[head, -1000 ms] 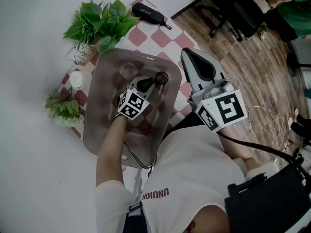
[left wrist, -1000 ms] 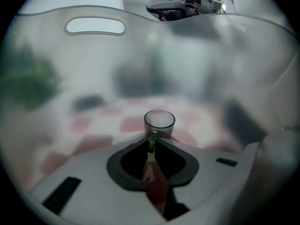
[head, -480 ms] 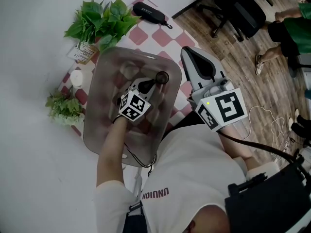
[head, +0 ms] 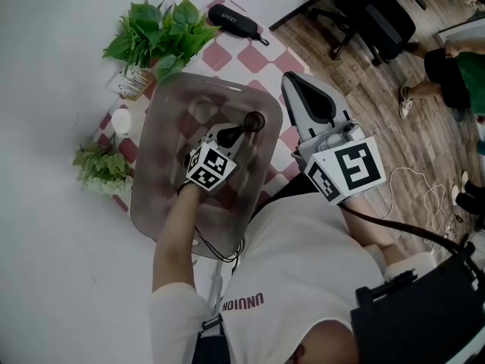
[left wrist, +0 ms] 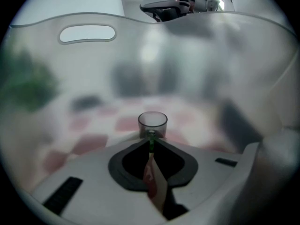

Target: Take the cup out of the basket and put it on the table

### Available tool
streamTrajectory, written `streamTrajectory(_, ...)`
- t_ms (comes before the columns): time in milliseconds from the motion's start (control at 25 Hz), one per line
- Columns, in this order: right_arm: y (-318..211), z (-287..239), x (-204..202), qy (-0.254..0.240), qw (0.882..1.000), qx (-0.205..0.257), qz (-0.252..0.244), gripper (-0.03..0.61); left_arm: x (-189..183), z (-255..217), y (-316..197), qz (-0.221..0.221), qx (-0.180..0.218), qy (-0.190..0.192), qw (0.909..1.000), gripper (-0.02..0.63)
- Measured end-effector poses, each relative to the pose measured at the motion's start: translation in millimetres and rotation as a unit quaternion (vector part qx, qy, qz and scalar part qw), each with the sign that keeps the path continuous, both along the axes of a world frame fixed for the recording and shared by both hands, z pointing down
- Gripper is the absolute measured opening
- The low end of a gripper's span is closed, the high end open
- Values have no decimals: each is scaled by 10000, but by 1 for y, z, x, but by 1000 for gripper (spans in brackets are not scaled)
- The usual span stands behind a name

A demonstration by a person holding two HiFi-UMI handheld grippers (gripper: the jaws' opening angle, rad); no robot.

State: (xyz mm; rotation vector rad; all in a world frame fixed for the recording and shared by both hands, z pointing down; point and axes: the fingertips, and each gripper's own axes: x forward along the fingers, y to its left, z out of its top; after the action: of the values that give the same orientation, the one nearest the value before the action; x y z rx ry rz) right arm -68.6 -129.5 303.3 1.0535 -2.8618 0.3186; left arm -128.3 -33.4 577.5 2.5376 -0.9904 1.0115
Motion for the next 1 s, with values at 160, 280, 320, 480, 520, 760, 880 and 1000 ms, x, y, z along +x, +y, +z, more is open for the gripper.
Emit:
streamTrajectory(160, -1, -1, 1, -15, 10000, 2, 9, 18, 0, -1, 1, -63, -49, 46, 10000, 40)
streamTrajectory(280, -1, -1, 1, -36, 10000, 8, 15, 18, 1, -4, 1, -63, -39, 99, 9999, 40)
streamTrajectory(320, -1, -1, 1, -42, 10000, 12, 15, 18, 2, -6, 1, -56, -34, 104, 9999, 40)
streamTrajectory(480, 1, -3, 1, -72, 10000, 33, 2, 18, 2, -11, 1, -55, -31, 89, 9999, 40)
streamTrajectory(520, 1, -4, 2, -78, 10000, 38, -1, 18, 2, -12, 1, -68, -27, 90, 9999, 40)
streamTrajectory(760, 0, -4, 2, -113, 9999, 75, 1, 18, -5, -17, 0, -148, 2, 98, 9998, 40)
streamTrajectory(880, 2, -9, 5, -126, 9999, 88, -11, 18, -7, -26, 1, -236, 19, 135, 9996, 40)
streamTrajectory(1000, 4, -14, 8, -154, 9998, 108, -22, 18, -8, -36, 1, -278, 60, 144, 9995, 40)
